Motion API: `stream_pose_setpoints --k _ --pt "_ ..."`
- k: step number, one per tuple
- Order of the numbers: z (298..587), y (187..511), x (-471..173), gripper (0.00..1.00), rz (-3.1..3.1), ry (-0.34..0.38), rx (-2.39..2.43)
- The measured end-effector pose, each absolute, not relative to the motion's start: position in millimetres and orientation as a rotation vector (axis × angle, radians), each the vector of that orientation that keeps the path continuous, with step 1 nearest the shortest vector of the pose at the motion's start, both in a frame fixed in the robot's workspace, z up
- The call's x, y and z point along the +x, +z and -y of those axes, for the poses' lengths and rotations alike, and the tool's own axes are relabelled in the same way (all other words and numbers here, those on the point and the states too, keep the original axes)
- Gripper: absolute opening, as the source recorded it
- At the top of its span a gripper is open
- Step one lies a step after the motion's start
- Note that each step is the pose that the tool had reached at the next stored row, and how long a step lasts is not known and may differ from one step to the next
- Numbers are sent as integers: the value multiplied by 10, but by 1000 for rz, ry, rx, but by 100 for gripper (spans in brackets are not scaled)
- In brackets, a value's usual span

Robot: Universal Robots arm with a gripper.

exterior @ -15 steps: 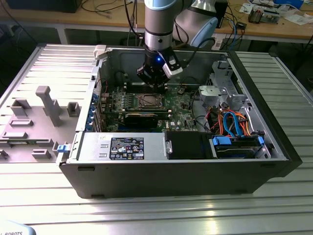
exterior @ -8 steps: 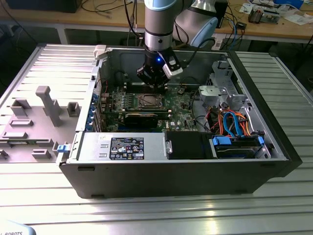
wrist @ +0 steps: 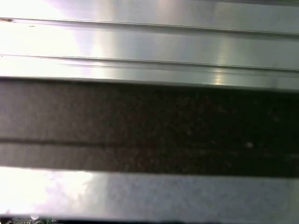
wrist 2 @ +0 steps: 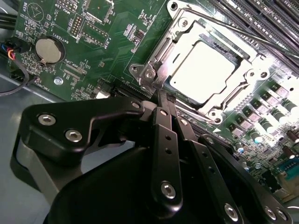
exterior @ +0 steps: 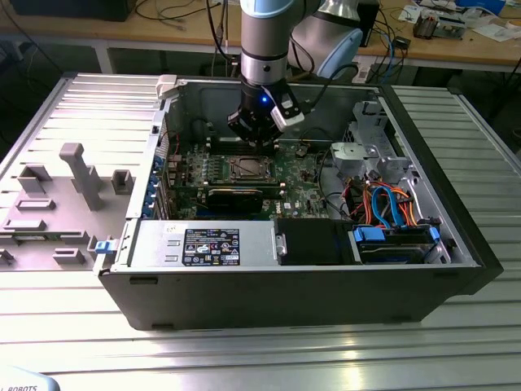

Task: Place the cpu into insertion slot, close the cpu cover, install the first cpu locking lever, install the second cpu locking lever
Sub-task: 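Install the second cpu locking lever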

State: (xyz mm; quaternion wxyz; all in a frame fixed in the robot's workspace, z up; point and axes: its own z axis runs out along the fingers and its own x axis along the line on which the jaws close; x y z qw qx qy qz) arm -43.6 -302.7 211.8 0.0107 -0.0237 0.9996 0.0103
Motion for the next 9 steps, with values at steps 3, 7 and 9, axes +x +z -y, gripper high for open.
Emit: stream_pose_setpoints --k 3,7,9 --pt "3048 2118 -436 11 -3119 32 -74" --pt "3107 2118 -436 11 -3119 32 -74" --pt "3110 2134 -437 11 -3119 32 -73"
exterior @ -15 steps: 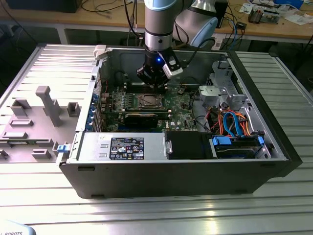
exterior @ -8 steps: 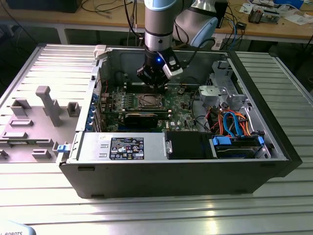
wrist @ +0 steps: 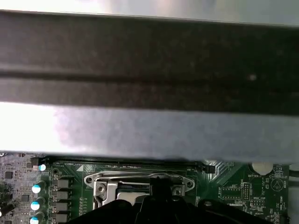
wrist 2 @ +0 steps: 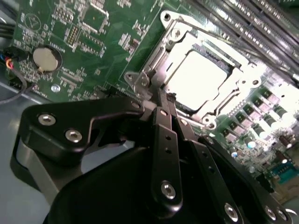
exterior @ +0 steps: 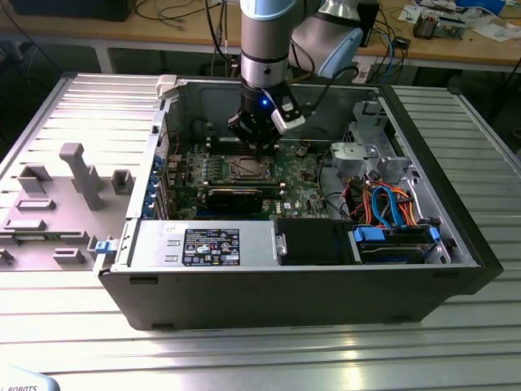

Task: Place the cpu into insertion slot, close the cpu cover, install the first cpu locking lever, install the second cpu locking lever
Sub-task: 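Install the second cpu locking lever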

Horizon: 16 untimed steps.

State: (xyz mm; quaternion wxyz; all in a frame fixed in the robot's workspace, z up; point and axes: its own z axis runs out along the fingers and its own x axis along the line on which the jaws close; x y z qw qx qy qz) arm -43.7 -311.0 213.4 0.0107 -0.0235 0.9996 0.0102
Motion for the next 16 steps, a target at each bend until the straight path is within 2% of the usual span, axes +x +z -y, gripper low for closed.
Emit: stream_pose_setpoints --k 4,16 --pt "3111 2290 -436 11 -3119 26 -74" --pt "3165 2295 -436 11 -3119 25 -74"
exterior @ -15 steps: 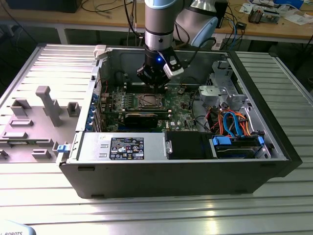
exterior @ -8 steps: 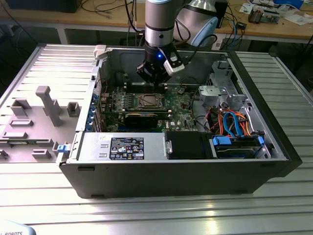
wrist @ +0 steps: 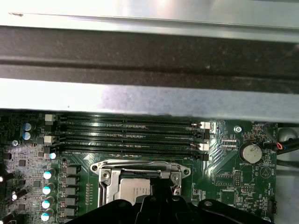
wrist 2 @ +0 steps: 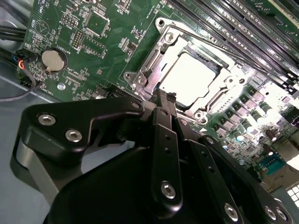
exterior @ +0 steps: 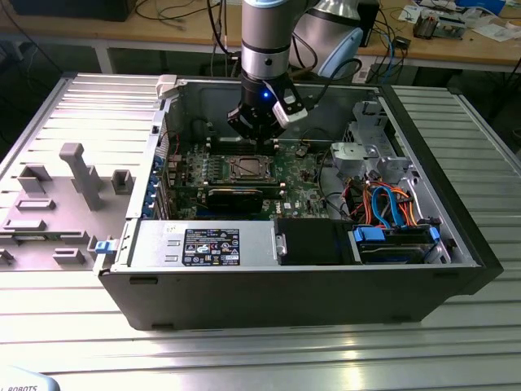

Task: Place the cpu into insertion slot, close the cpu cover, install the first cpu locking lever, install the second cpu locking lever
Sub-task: 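Install the second cpu locking lever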

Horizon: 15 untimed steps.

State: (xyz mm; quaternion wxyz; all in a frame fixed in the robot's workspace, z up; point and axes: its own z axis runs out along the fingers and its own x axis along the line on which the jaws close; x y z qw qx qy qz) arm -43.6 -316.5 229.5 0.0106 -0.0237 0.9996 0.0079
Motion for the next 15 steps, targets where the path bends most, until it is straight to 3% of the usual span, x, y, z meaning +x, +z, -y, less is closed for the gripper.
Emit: stream_pose_setpoints --k 15 --pt "3172 2295 -436 11 -3119 25 -74"
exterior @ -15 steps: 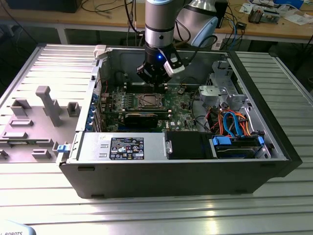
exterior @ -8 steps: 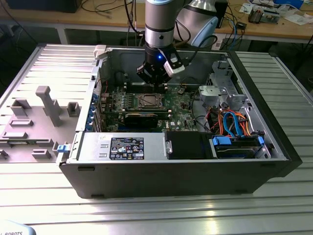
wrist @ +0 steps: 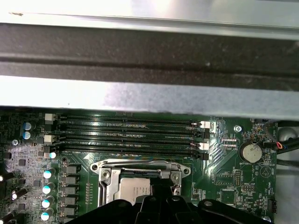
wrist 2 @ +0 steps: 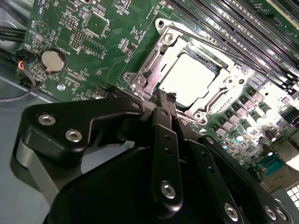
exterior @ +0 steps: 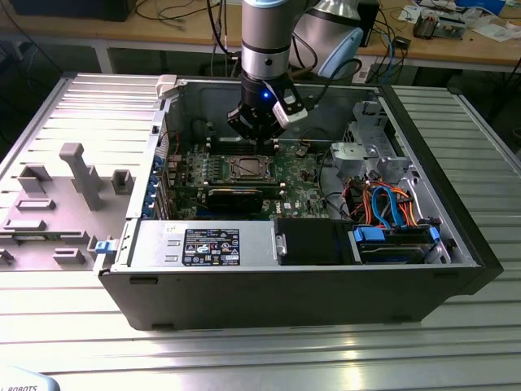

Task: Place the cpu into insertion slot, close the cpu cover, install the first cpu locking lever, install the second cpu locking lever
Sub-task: 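Install the second cpu locking lever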

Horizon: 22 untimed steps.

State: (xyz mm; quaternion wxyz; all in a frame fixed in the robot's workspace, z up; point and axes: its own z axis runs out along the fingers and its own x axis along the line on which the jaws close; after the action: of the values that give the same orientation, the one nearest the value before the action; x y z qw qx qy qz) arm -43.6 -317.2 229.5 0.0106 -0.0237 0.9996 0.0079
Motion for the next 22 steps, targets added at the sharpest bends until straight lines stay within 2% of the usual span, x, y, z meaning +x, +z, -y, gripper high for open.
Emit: stream_pose_setpoints --k 8,16,22 --pt "3205 2361 -437 11 -3119 25 -74" --pt "3478 2335 -436 11 -3119 27 -74" --pt "3551 2398 -437 11 -3119 80 -72"
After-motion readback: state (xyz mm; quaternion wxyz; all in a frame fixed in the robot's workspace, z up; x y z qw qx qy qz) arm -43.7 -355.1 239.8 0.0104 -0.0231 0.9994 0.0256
